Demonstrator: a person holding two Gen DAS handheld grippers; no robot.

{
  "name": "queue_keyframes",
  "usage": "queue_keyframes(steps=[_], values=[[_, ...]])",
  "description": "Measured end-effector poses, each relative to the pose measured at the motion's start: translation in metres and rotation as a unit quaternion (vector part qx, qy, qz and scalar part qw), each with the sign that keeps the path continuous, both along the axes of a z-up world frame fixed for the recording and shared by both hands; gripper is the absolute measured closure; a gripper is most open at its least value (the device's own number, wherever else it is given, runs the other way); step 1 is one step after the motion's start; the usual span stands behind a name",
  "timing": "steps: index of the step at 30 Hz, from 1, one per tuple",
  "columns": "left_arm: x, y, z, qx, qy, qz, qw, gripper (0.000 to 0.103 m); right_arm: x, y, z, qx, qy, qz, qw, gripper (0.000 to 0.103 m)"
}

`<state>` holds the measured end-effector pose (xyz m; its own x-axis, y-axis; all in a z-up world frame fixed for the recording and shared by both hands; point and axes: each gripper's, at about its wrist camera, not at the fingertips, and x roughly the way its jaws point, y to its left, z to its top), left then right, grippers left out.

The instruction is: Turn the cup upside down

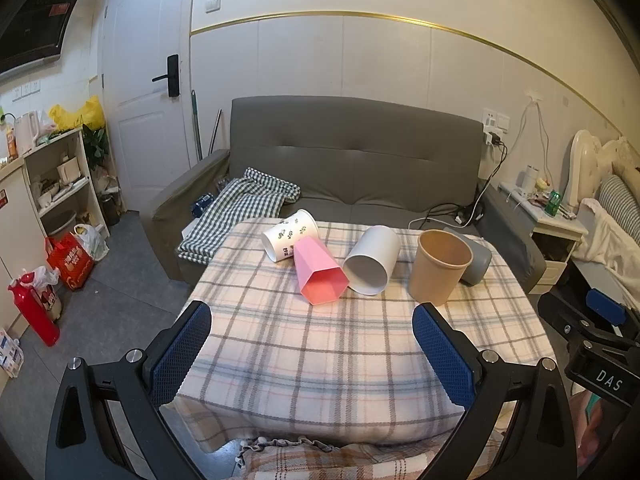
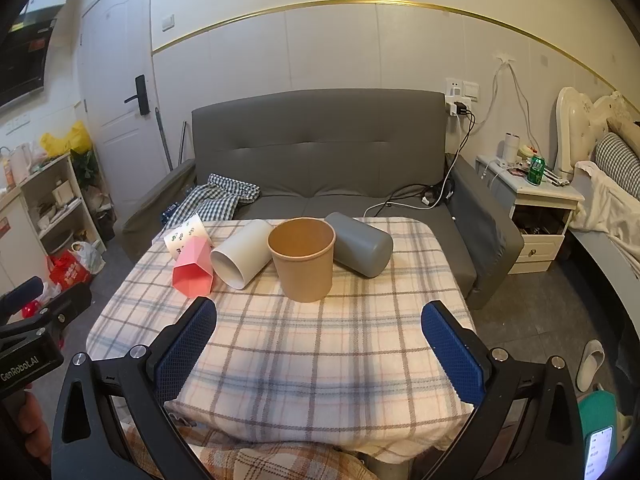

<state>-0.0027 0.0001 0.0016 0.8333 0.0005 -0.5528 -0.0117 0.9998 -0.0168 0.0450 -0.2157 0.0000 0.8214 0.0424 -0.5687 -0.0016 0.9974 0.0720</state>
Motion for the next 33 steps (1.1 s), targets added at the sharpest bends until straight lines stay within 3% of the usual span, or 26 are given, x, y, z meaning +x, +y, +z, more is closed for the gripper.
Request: queue_keyframes(steps=[22, 33], values=[[0.0, -0.002, -0.003, -0.01, 0.0, -0.001, 1.0, 0.0, 0.0, 0.002, -0.003, 0.0, 0.006, 0.002, 1.0, 0.0], [0.024, -0.005, 0.008, -0.012, 0.016, 0.004, 0.9998, 0.0, 0.016, 0.001, 0.006, -0.003, 0.02, 0.006, 1.0, 0.0]])
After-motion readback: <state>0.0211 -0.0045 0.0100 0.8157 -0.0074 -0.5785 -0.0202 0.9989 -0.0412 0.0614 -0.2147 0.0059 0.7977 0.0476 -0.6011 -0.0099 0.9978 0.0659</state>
